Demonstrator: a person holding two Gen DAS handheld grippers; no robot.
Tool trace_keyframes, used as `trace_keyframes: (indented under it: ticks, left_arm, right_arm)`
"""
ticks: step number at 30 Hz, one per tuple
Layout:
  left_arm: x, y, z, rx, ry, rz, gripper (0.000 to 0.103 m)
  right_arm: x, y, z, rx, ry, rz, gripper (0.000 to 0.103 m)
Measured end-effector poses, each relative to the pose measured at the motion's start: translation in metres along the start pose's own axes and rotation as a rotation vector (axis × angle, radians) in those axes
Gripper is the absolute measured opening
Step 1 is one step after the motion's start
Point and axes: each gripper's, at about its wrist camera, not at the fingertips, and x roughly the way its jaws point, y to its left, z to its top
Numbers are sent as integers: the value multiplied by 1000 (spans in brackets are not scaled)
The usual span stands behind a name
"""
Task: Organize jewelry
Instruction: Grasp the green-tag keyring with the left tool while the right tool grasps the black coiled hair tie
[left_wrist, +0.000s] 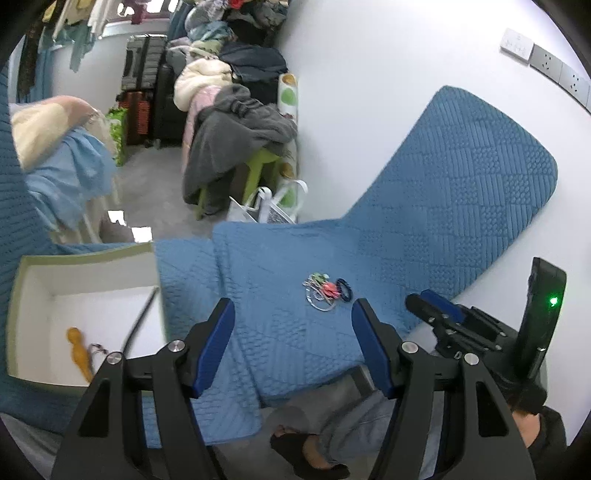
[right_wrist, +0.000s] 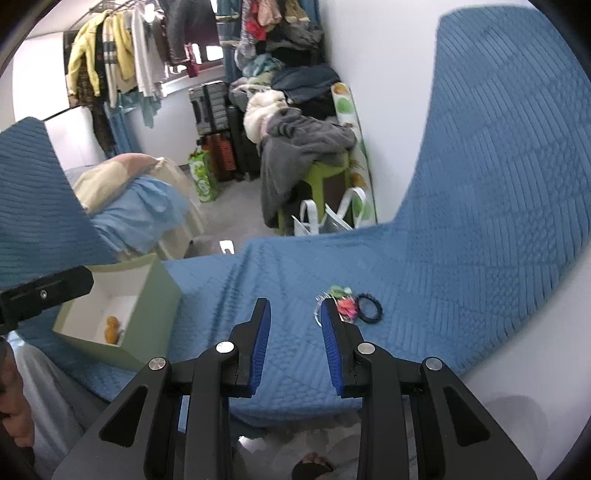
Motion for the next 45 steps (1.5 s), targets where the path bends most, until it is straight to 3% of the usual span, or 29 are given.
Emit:
trace_keyframes:
  ticks: [8,14,23,27,39,45]
  left_arm:
    - [47,-15,-9,23,56,-26,62]
    - [94,-18,-7,-5,88,-61,57]
    - [167,-24,-2,19,146,-99,49]
    - [198,-27,-3,43,173,-85,47]
    - [262,-32,6,8,200,-99,37]
    - [285,-30,5,-1,225,-96,35]
  right_arm:
    - [31,-37,-21,49,23,-13,25]
    - [54,-59,-15,74,34,15,25]
    - [120,-98,-2,146,175,138,23]
    - [159,-111,1,149,254,152,21]
    - [221,-124,3,256,350,200,19]
    - [232,-130,2,272,376,187,6]
